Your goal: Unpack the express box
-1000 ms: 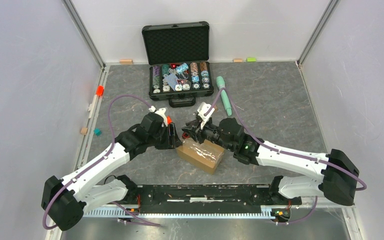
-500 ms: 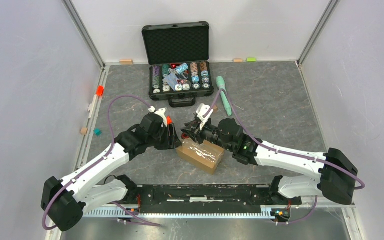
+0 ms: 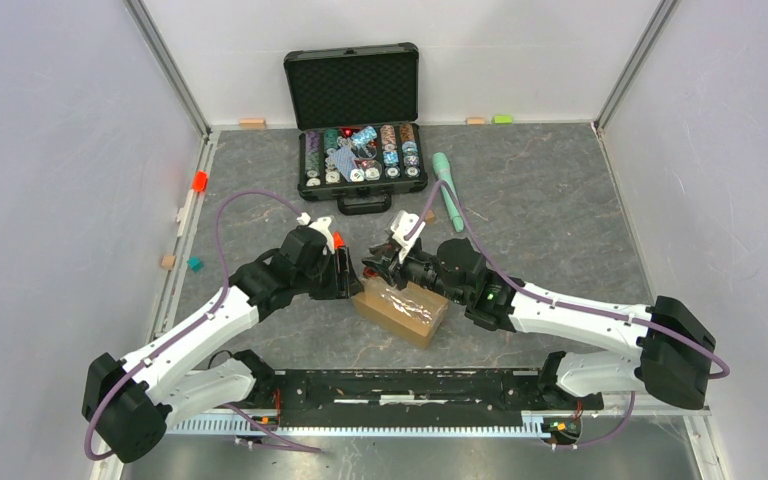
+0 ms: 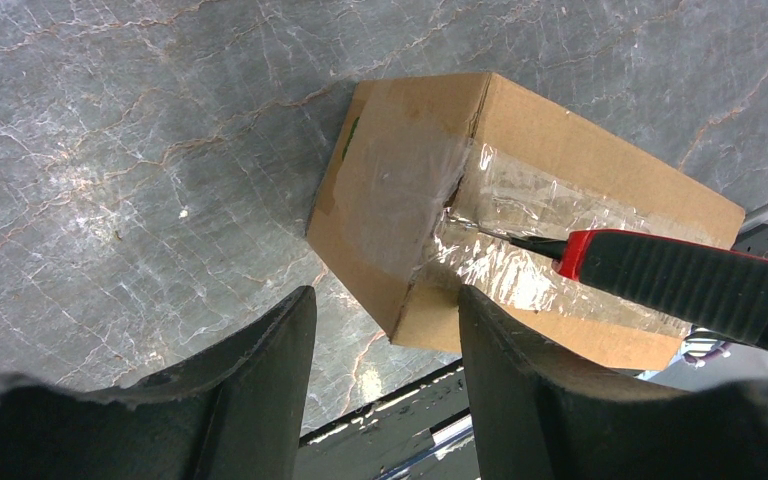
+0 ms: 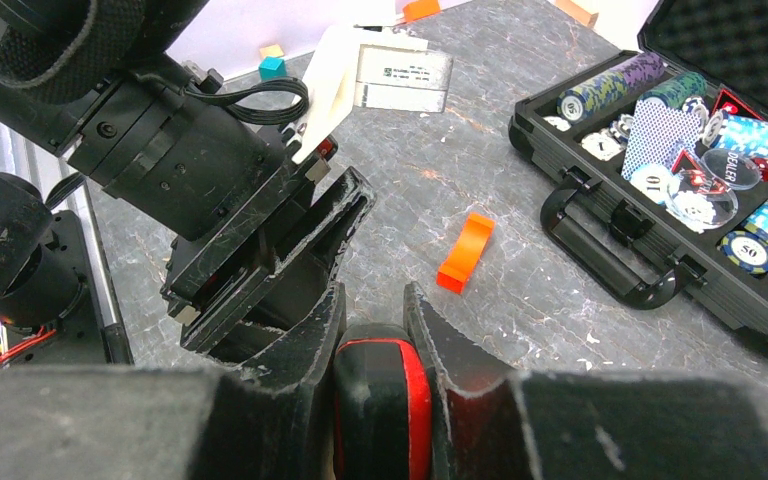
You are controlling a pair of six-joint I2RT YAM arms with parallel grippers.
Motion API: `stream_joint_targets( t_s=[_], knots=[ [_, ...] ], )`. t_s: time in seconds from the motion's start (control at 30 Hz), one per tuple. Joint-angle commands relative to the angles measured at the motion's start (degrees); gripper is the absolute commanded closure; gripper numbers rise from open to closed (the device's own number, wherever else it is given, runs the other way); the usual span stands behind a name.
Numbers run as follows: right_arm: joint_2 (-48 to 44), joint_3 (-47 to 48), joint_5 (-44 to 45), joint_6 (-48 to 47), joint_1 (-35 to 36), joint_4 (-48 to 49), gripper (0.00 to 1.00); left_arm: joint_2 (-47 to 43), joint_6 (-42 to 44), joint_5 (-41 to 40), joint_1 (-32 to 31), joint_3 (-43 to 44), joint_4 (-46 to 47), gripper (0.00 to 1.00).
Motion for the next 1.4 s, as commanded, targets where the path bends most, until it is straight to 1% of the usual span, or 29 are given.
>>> stream_joint_targets(
  t_s=[0.0,0.23,0.37,0.5,0.6,0.77,0.87,1.0,1.2,1.37],
  knots=[
    [0.6,-1.0,-1.1,-1.9,0.3,0.9,1.00,0.6,-1.4,-0.5,0.3,-0.2,-3.3,0.39],
    [1.0,-1.7,-3.1,-2.1,0.2,-0.8,1.00,1.1,-2.1,-0.3,0.3,0.3,-3.1,0.40],
    [0.8,-2.4,-3.1,-2.1,0.2,-1.0,1.00,0.5,-2.9,-0.2,0.3,2.1,-2.8,0.40],
    [0.4,-2.5,-2.9,-2.0,0.2,-1.3,1.00,0.5,-3.3,-2.6,0.4,4.9,-3.6,0.39],
    [0.2,-2.4,-3.0,-2.1,0.2,-1.6,1.00,2.0,-3.4,-3.4,0.5,6.1,-3.5,0.39],
    [0.1,-1.9,-3.0,-1.4,0.2,-3.0,1.00,3.1,-5.2,-3.0,0.6,5.4,0.8,0.39],
    [-0.2,-1.6,-2.6,-0.8,0.3,-4.0,1.00,4.3,-5.4,-3.4,0.6,5.2,1.4,0.39],
    [-0.8,-1.0,-2.1,-0.5,0.2,-5.7,1.00,5.1,-7.3,-3.4,0.6,2.8,3.2,0.39],
    [-1.6,0.8,-0.2,0.2,0.2,-10.2,1.00,4.6,-10.7,-10.7,0.6,0.3,0.1,0.41],
    [-2.1,3.0,0.7,1.1,0.2,-14.5,1.00,3.6,-13.3,-13.3,0.6,-1.8,-0.9,0.46]
  ],
)
